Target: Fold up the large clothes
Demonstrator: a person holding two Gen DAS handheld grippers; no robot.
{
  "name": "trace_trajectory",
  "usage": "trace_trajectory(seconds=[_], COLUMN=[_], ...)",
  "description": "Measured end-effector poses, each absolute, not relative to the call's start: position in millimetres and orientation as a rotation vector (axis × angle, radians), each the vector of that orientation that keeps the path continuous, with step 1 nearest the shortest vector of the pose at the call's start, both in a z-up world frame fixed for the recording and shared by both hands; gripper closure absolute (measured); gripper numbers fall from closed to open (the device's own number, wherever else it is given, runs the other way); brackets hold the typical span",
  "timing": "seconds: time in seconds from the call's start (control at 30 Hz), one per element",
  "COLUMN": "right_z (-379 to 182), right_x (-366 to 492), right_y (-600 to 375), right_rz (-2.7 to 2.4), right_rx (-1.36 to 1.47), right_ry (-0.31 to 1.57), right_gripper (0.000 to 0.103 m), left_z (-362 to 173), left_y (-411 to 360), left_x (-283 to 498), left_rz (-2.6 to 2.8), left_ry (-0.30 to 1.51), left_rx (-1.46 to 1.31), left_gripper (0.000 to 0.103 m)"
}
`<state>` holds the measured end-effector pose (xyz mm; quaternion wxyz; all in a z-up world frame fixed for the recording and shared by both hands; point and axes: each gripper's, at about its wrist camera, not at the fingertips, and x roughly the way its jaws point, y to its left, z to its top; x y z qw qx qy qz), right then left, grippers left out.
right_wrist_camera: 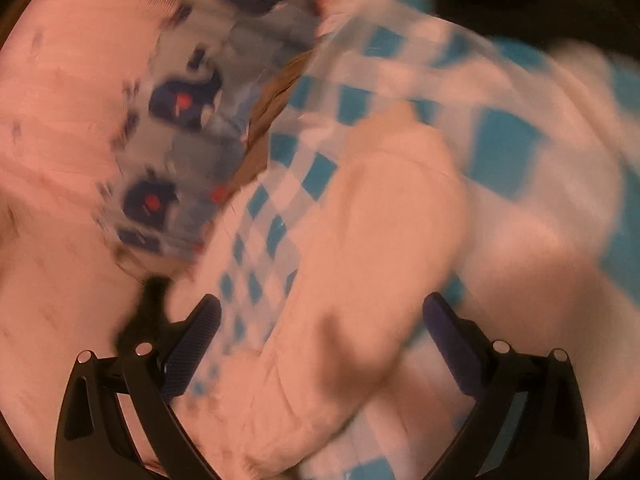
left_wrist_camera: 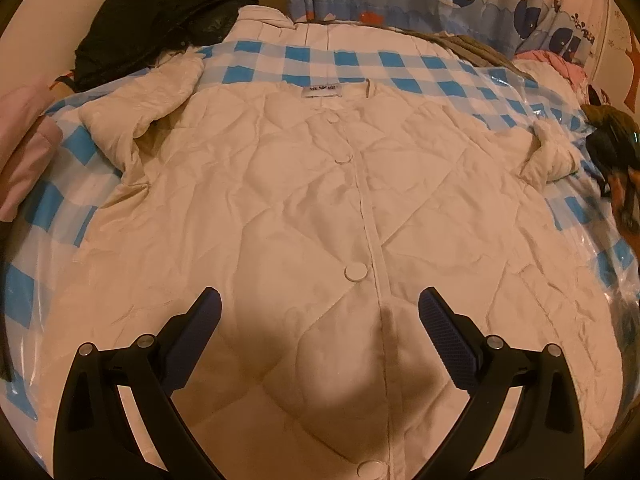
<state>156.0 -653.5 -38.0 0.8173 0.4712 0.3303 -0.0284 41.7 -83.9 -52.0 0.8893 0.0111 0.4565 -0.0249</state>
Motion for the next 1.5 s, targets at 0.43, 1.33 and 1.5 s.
trace_trajectory(seconds=[0.43,1.33,1.5], right_z=[-79.1,10.5,-2.5], right_x=[293.7,5.5,109.6], right_y=[-597.9,-621.4,-552.2], right_rz=[-0.447,-0.285,-0.357], right_rx=[0.367,0.470,-0.123], right_ry=[1.182,0.772,0.952], right_gripper=[0.056,0.012,0.011], left_z=[-59.5,-60.0,-61.0], left_y=[-90.0,-87.8,-90.5], left_x=[41.0,42.8,42.6], left_rz=[-0.100,-0.114,-0.120], left_ry=[0.978,0.982,0.979], left_rx=[0.034,-0.014,0.008], left_gripper=[0.008,0.008,0.008])
